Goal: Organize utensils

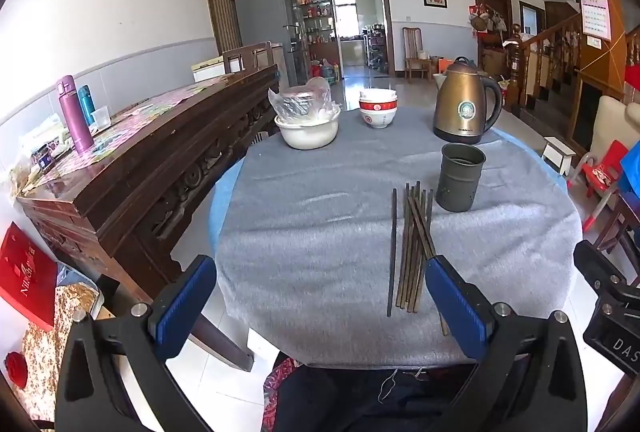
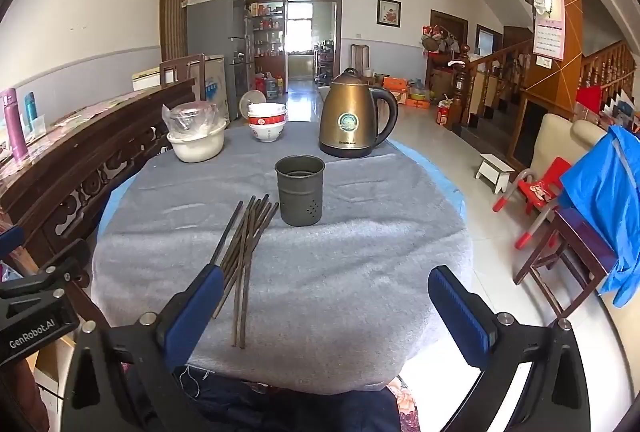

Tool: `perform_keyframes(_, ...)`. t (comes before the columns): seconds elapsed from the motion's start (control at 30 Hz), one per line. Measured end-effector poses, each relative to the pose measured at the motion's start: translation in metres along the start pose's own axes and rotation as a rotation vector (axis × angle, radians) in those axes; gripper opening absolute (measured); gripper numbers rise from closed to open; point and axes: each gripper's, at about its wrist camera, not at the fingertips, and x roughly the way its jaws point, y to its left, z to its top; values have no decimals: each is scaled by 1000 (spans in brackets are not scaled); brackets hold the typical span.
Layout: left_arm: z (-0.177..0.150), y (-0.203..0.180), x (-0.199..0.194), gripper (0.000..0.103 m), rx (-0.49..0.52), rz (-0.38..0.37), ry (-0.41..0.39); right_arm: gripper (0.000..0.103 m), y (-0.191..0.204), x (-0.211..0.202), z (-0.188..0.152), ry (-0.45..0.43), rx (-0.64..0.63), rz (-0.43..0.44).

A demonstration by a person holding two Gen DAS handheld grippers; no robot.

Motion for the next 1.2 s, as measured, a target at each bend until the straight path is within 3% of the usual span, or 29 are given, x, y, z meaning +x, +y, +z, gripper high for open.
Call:
perform_keyframes(0.77,-4,1,5,103,2,-10,23,103,-3,0,-1,-14,18,-17)
perform_keyframes(1.2,-6,0,6,103,1,-20,46,103,-5,1,-4,-63,22,-18)
